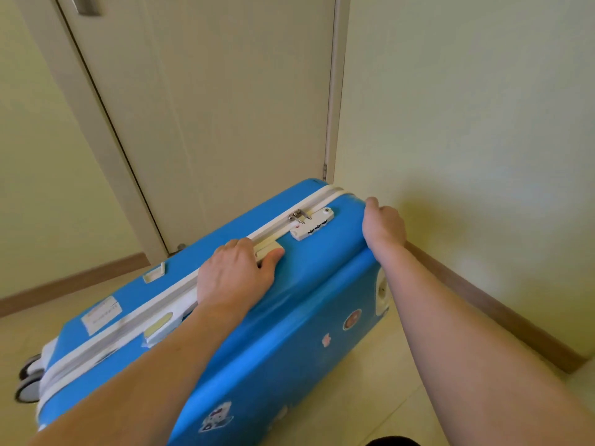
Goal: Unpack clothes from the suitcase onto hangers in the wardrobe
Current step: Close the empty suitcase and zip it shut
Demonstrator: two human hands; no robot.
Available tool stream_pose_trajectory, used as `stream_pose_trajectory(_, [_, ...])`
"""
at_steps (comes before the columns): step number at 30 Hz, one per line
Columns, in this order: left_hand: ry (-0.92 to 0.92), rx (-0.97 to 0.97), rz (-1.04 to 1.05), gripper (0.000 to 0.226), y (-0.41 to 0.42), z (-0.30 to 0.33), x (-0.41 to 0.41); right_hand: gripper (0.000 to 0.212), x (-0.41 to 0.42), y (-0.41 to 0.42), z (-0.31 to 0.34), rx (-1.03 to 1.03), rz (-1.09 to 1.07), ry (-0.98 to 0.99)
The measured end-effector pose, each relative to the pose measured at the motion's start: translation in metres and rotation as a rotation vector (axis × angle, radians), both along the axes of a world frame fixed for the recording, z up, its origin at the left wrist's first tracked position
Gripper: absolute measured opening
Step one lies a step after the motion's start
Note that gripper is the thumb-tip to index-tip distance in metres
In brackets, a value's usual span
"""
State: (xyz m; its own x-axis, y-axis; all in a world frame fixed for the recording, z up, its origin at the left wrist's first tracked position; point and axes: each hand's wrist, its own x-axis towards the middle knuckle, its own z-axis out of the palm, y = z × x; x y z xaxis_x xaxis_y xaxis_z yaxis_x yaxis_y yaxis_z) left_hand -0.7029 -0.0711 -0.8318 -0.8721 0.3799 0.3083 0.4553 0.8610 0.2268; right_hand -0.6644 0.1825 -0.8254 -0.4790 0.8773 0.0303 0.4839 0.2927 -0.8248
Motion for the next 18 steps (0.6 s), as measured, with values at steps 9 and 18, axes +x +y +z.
stream_pose_trajectory(9, [-0.031, 0.245, -0.113, 0.057, 0.034, 0.036, -0.008, 0.055, 0.011, 0.025, 0.095, 0.197, -0.174, 0.003])
stream_pose_trajectory(18, [-0.153, 0.508, -0.325, 0.051, 0.058, 0.044, -0.011, 0.047, 0.037, 0.012, 0.155, 0.486, -0.347, 0.019])
